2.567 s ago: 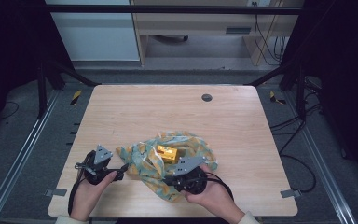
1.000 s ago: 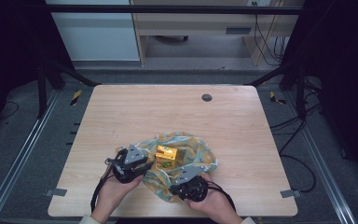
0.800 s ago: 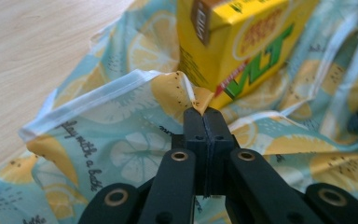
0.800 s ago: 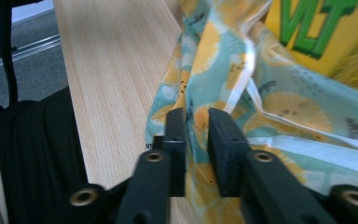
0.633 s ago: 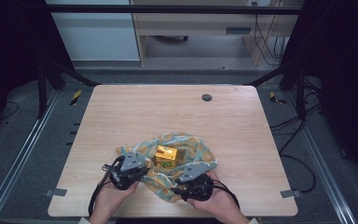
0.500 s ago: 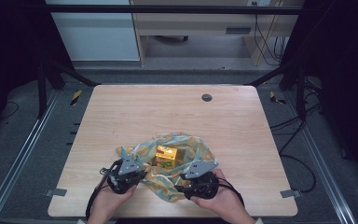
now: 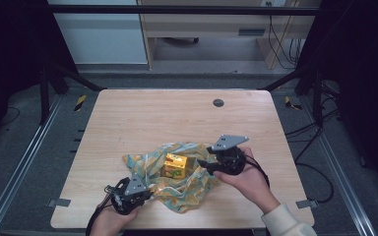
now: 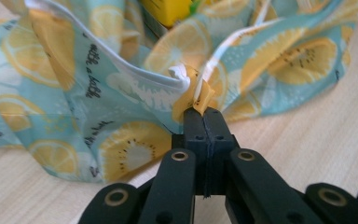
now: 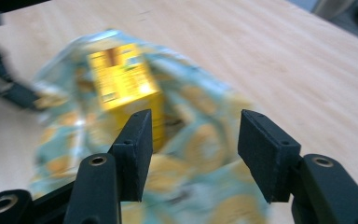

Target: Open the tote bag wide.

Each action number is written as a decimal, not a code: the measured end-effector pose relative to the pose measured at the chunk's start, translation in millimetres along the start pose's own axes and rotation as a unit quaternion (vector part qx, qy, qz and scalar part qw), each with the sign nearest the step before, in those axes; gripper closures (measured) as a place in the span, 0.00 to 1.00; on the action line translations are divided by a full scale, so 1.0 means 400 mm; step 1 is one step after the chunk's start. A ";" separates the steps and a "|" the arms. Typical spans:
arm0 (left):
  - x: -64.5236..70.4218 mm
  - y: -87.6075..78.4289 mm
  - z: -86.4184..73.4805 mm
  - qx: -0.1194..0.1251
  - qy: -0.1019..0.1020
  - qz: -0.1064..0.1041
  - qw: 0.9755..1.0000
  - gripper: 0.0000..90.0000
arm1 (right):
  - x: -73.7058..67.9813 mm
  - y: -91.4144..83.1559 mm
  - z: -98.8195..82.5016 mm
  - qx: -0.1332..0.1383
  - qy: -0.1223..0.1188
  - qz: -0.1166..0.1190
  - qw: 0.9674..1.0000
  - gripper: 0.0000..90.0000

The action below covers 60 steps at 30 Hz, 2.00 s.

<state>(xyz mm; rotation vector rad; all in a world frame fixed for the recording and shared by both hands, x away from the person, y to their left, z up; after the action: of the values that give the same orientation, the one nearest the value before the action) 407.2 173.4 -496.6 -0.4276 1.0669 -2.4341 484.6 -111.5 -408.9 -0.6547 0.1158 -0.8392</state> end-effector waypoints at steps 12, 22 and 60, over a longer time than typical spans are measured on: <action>-0.008 0.005 -0.009 -0.024 0.011 0.013 1.000 1.00 | 0.079 0.134 -0.003 -0.068 0.010 -0.003 0.998 0.44; -0.021 -0.005 -0.020 -0.045 0.016 0.035 0.998 1.00 | 0.089 0.163 -0.014 -0.089 0.011 0.011 0.996 0.89; -0.085 -0.046 -0.064 -0.105 0.001 0.101 0.989 1.00 | 0.185 0.255 -0.036 -0.081 0.086 -0.045 0.992 0.97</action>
<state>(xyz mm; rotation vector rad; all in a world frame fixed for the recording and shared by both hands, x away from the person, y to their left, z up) 419.6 217.6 -502.9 -0.3632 1.3071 -2.1552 596.2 -122.5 -468.0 -0.7432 0.3154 -0.9796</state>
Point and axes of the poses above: each handheld gripper's, and its own axes: y roughly forward along the jaws, z roughly out of its top, x roughly to its right, the point moved 3 cm from there along y, roughly forward along the jaws, and after that the axes turned 11 degrees about -z, right-handed, at the moved point
